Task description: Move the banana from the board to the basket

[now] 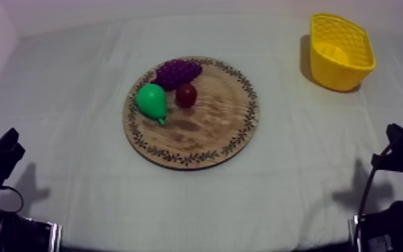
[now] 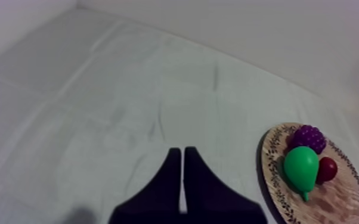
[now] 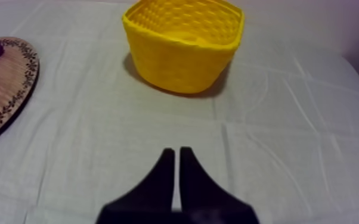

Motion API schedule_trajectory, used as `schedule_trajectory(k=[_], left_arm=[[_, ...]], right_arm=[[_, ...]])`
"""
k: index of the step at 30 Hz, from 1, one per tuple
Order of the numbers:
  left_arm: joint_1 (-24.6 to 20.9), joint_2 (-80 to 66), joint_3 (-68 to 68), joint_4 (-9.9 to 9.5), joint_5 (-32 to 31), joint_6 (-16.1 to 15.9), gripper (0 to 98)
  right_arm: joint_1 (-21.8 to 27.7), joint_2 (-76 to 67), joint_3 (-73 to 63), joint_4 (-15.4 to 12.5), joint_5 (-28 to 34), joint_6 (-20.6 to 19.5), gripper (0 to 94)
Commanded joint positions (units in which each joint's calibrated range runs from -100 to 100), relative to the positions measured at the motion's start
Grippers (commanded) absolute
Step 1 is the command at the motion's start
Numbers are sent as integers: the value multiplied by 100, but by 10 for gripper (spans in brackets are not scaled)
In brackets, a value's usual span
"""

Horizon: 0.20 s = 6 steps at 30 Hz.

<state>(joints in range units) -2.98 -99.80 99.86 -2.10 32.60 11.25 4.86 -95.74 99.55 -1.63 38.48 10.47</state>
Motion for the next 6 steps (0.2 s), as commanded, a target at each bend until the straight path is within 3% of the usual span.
schedule_trajectory(k=[1,6], left_arm=[[-3,-3,3,2,-2,0,1],[-3,-3,3,2,-2,-1,1]], right_arm=[[4,-2,1,-1,-1,0,4],[4,-2,1,-1,-1,1,4]])
